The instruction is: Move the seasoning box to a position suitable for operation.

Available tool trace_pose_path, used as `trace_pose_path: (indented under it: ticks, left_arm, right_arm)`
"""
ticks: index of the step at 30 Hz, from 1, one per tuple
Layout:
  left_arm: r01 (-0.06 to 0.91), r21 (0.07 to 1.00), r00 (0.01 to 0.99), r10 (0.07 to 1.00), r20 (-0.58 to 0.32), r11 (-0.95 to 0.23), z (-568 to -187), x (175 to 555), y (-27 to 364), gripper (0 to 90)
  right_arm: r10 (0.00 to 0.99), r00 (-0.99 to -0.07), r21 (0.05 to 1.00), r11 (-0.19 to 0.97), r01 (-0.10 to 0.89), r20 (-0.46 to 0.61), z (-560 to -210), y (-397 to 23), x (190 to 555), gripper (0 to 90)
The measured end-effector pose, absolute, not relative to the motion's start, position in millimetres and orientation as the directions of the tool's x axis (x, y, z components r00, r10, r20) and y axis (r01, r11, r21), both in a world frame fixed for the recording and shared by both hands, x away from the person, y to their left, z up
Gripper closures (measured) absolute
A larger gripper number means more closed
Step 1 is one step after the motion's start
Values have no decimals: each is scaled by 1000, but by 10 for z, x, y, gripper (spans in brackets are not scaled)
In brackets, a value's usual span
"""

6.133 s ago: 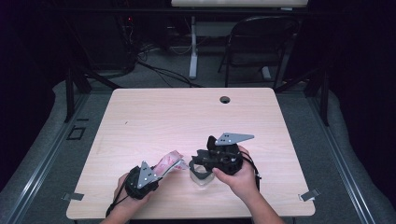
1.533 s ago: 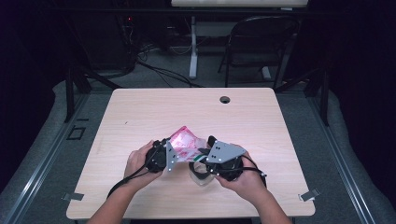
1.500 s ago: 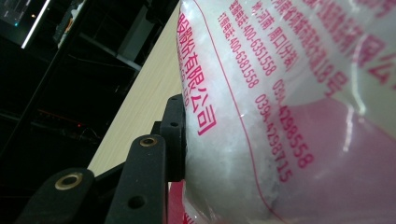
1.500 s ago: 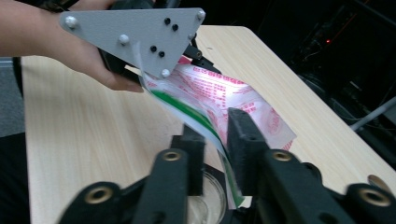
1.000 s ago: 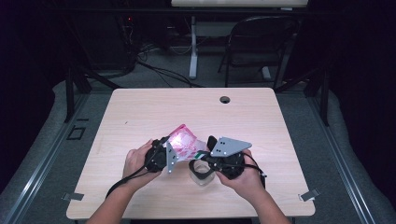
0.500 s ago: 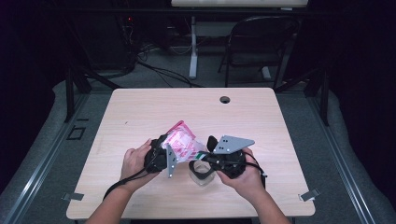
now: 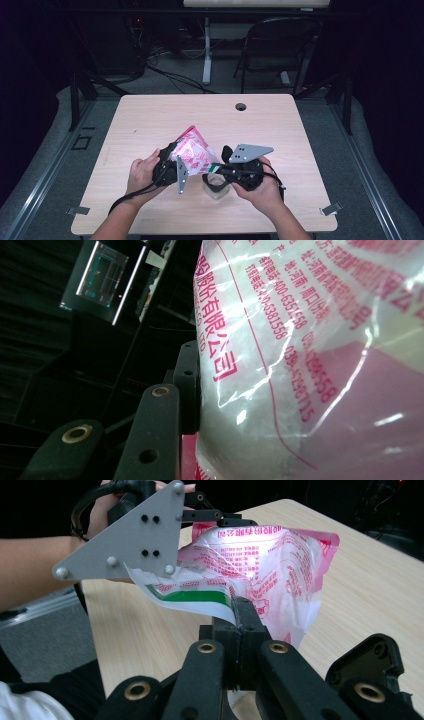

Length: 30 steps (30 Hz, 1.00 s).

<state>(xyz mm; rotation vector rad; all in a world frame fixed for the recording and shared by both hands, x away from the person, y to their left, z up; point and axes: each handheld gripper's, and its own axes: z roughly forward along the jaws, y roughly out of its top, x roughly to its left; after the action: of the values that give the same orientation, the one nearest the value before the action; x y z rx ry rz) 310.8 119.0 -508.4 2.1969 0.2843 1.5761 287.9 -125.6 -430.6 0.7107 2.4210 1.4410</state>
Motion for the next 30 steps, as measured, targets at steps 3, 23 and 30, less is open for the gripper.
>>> trace_pose_path:
  ticks: [3, 23, 30]
  left_arm:
    - [-88, 436, 327, 387, 862, -896, -5082, 3090, 1181, 676]
    - [-110, 408, 299, 362, 883, -906, -5165, 3043, 1149, 683]
    - [-108, 404, 295, 359, 886, -908, -5262, 3036, 1150, 684]
  right_arm:
    - [520, -849, 874, 363, 323, 98, -4334, -1288, 2898, 900]
    - [564, -810, 870, 308, 384, 158, -4525, -1383, 2960, 900]
    - [569, -808, 858, 329, 394, 152, -4583, -1370, 2976, 900]
